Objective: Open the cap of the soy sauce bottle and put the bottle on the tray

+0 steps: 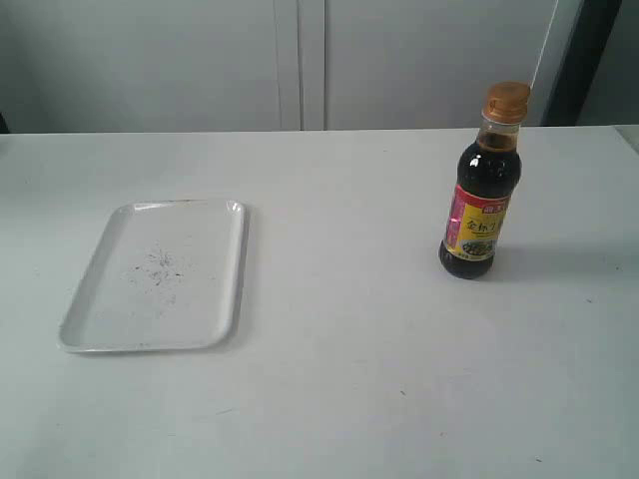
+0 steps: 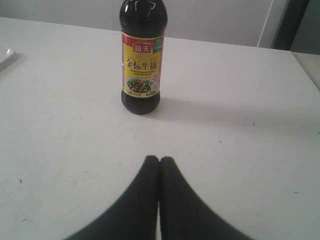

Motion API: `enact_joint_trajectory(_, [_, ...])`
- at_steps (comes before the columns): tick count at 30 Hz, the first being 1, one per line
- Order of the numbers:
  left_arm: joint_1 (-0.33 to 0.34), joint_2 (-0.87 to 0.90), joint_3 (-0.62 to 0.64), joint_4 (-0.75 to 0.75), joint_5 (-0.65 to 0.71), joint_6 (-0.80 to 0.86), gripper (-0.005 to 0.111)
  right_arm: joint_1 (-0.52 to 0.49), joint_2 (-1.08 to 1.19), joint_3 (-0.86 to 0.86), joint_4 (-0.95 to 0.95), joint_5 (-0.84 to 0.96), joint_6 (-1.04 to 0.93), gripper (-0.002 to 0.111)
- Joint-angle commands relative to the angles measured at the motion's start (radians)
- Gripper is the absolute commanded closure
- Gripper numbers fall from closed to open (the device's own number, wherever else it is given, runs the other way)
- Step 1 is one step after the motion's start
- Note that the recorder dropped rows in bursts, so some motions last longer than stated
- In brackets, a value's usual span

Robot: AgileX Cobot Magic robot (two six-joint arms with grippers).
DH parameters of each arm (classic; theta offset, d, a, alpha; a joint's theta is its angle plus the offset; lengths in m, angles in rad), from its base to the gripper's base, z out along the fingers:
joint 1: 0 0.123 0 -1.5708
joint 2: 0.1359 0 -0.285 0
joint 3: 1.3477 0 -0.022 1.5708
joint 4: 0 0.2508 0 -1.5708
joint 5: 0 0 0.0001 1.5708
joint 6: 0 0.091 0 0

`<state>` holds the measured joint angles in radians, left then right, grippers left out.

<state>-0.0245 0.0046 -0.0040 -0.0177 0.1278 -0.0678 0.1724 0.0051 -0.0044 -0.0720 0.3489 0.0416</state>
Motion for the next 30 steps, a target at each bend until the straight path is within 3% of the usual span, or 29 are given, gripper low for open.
enact_joint_trajectory(1, [0.003,-0.005,0.004,-0.012,-0.083,-0.006,0.107,-0.004,-0.005,0.004,-0.003,-0.002,-0.001,0.108])
enact_joint_trajectory(7, [0.003,-0.005,0.004,-0.012,-0.121,-0.008,0.107,-0.004,-0.005,0.004,-0.003,-0.002,-0.001,0.108])
enact_joint_trajectory(20, [0.003,0.001,0.004,0.005,-0.514,-0.097,0.107,-0.004,-0.005,0.004,-0.003,-0.002,-0.001,0.108])
enact_joint_trajectory(26, [0.003,0.126,-0.094,0.030,-0.522,-0.097,0.107,-0.004,-0.005,0.004,-0.003,-0.002,-0.001,0.108])
enact_joint_trajectory(30, [0.003,0.262,-0.183,0.125,-0.524,-0.158,0.107,-0.004,-0.005,0.004,-0.003,-0.002,-0.001,0.108])
